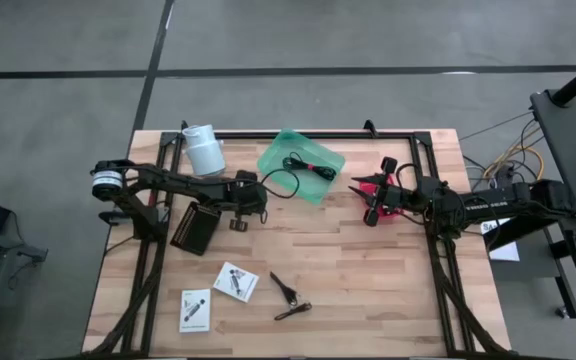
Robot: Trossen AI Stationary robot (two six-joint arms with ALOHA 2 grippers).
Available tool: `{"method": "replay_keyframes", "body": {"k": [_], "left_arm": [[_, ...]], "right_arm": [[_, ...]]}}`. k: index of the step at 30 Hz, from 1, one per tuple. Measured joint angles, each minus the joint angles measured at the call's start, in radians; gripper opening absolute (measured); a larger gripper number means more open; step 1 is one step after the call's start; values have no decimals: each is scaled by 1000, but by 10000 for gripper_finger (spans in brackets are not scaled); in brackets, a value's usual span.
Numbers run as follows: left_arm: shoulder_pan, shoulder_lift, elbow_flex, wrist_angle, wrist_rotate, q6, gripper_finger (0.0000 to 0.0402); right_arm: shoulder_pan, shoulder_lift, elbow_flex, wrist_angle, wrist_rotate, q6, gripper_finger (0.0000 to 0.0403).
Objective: Pick and place items into bin
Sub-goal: Put the white charger cable into the green bin
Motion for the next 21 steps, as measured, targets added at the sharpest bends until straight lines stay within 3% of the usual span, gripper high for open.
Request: {"method": "replay_keyframes", "body": {"k": [10,21], "left_arm": [[-6,-61,170,146,-4,183,12],[60,18,189,453,-12,406,12]], "right_arm": [[0,0,0,-7,0,-4,83],[-1,0,0,-15,0,-9,82]]}}
